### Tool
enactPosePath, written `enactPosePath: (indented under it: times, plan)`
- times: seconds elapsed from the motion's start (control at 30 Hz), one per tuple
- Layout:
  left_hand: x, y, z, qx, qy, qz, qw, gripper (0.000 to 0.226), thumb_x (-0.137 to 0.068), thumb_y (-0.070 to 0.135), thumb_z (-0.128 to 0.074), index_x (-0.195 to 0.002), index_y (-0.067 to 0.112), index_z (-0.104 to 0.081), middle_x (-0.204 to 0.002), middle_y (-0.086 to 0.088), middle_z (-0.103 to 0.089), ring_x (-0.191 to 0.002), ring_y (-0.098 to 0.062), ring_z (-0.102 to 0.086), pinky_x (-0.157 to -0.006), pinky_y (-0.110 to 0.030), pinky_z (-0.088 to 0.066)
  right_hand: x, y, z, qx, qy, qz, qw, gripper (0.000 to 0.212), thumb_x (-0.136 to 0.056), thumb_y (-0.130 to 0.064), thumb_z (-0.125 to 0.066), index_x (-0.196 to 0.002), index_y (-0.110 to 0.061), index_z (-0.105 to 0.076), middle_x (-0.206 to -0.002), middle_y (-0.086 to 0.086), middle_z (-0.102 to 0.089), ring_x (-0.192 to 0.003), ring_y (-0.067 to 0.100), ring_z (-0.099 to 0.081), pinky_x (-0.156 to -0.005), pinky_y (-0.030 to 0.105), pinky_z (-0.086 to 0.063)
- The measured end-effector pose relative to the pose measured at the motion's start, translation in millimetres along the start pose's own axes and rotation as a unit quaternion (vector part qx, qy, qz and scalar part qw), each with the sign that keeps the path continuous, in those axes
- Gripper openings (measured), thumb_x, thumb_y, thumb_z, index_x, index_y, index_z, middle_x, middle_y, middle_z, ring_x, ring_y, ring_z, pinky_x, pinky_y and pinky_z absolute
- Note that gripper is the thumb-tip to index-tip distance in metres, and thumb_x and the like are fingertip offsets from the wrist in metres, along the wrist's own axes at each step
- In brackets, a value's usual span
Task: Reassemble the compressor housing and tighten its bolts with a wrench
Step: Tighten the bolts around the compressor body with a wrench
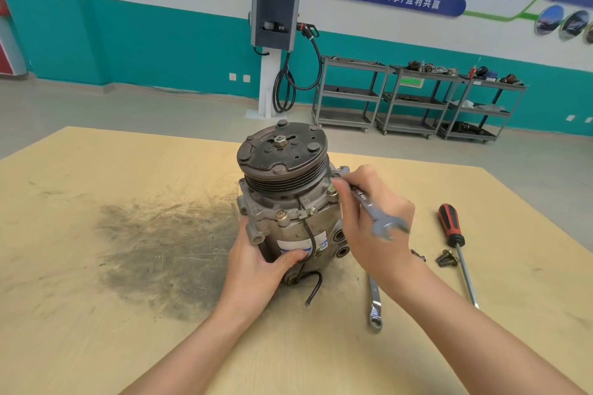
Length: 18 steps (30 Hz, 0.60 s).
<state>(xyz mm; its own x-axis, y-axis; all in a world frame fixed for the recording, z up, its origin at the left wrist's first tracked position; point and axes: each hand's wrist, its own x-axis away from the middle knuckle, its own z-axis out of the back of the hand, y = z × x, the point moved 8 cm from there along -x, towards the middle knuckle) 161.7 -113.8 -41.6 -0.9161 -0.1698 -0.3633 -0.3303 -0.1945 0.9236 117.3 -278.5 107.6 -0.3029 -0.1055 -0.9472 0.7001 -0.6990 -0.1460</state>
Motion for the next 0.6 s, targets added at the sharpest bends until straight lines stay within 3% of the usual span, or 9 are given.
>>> enactPosePath:
  times: [0.17, 0.33, 0.43, 0.5, 0.6]
  plan:
    - [-1, -1, 0, -0.004, 0.002, 0.004, 1.000, 0.060, -0.067, 0.024, -0.086, -0.117, 0.031, -0.054, -0.110, 0.034, -0.062, -0.108, 0.014, -0.055, -0.085, 0.001, -0.039, -5, -15, -1, 0.129, -0.038, 0.057, 0.989, 0.026, -0.095, -0.023, -0.054, -0.077, -0.007, -0.064, -0.061, 0.000, -0.057, -0.041, 0.016, -0.048, -0.032, 0.029, -0.040]
    - [-1, -1, 0, -0.017, 0.001, -0.001, 1.000, 0.060, -0.066, 0.021, -0.088, -0.114, 0.033, -0.054, -0.109, 0.040, -0.059, -0.107, 0.018, -0.052, -0.081, 0.004, -0.036, -16, -22, 8, 0.044, -0.046, 0.059, 0.996, 0.034, -0.101, -0.028, -0.043, -0.087, -0.004, -0.061, -0.062, -0.001, -0.059, -0.042, 0.013, -0.053, -0.033, 0.033, -0.042]
    - [-1, 0, -1, -0.012, -0.003, 0.004, 1.000, 0.061, -0.067, 0.019, -0.088, -0.116, 0.032, -0.054, -0.107, 0.040, -0.060, -0.105, 0.020, -0.053, -0.081, 0.004, -0.036, -34, 11, 9, -0.125, -0.054, -0.101, 0.985, 0.018, -0.100, -0.023, -0.040, -0.088, -0.012, -0.049, -0.064, -0.005, -0.050, -0.049, 0.008, -0.047, -0.041, 0.031, -0.039]
    - [-1, 1, 0, -0.013, -0.001, 0.005, 1.000, 0.059, -0.067, 0.020, -0.088, -0.113, 0.034, -0.053, -0.104, 0.042, -0.060, -0.103, 0.022, -0.052, -0.080, 0.005, -0.036, -40, 46, 6, -0.240, -0.051, -0.244, 0.938, 0.026, -0.103, -0.023, -0.035, -0.082, -0.016, -0.048, -0.060, -0.002, -0.049, -0.052, 0.010, -0.043, -0.048, 0.025, -0.035]
    - [0, 3, 1, -0.011, 0.005, 0.005, 1.000, 0.060, -0.066, 0.019, -0.089, -0.111, 0.034, -0.053, -0.103, 0.043, -0.060, -0.102, 0.024, -0.050, -0.080, 0.005, -0.035, -32, 82, -4, -0.361, -0.058, -0.391, 0.845, 0.040, -0.107, -0.026, -0.027, -0.077, -0.012, -0.050, -0.048, 0.000, -0.042, -0.042, 0.012, -0.032, -0.042, 0.021, -0.024]
